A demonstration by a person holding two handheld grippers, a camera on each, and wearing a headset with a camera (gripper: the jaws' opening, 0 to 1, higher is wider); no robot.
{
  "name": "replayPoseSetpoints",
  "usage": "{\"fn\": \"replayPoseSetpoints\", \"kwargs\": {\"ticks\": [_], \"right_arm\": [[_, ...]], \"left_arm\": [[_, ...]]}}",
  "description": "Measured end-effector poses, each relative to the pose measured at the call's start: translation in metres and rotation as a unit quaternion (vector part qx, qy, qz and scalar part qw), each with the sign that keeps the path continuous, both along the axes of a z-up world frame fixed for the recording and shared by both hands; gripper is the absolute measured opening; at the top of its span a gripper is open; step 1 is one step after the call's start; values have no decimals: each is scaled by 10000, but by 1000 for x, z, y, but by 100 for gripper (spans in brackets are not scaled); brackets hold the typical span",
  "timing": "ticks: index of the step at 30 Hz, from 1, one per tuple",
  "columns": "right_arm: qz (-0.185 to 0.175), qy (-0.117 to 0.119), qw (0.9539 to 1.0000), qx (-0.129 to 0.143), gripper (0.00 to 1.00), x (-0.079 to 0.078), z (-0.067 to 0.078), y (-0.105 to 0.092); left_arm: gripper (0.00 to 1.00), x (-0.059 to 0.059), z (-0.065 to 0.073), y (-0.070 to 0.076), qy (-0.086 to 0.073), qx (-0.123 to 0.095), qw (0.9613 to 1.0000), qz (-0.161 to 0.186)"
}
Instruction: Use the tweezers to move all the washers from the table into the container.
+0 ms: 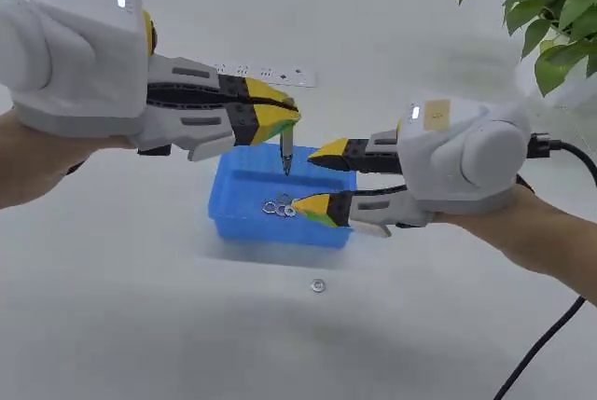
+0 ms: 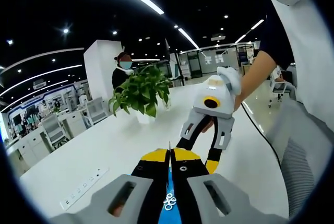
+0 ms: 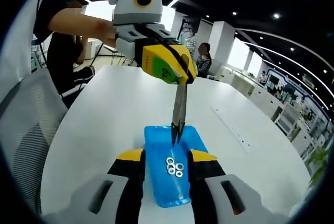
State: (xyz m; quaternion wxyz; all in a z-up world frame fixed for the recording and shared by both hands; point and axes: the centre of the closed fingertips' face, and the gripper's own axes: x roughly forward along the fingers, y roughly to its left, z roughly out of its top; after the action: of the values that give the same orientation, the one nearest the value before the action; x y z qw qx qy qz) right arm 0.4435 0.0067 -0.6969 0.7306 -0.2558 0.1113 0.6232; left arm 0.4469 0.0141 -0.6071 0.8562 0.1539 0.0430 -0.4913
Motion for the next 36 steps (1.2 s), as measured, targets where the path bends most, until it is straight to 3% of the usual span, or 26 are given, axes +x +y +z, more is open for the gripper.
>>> {"fn": "replayPoseSetpoints", "kwargs": {"ticks": [5,11,17,23,26,30,36], "right_arm": [[-219,70,9996,136,38,-6,4,-17],[-348,130,9993,45,44,-17,-4,-44],[-344,286,9990,82,58,-30,-9,-61],[-275,356,9990,-27,63,-45,-17,-68],[-236,431,9988,-51,65,-51,-22,-70],[-181,505,9985,-131,68,-58,-30,-74],[-199,707,9971,-192,72,-65,-46,-76]], "left_arm": [[5,-8,2,-5,-21,0,10000,-58],[5,-23,-2,-15,-31,-24,9999,-147],[5,-41,-17,-27,40,-39,9995,-314],[5,-49,-31,-39,104,-144,9989,-434],[5,-53,-44,-44,174,-26,9985,-518],[5,-60,-57,-48,281,23,9978,-608],[5,-64,-69,-46,445,-114,9971,-607]]}}
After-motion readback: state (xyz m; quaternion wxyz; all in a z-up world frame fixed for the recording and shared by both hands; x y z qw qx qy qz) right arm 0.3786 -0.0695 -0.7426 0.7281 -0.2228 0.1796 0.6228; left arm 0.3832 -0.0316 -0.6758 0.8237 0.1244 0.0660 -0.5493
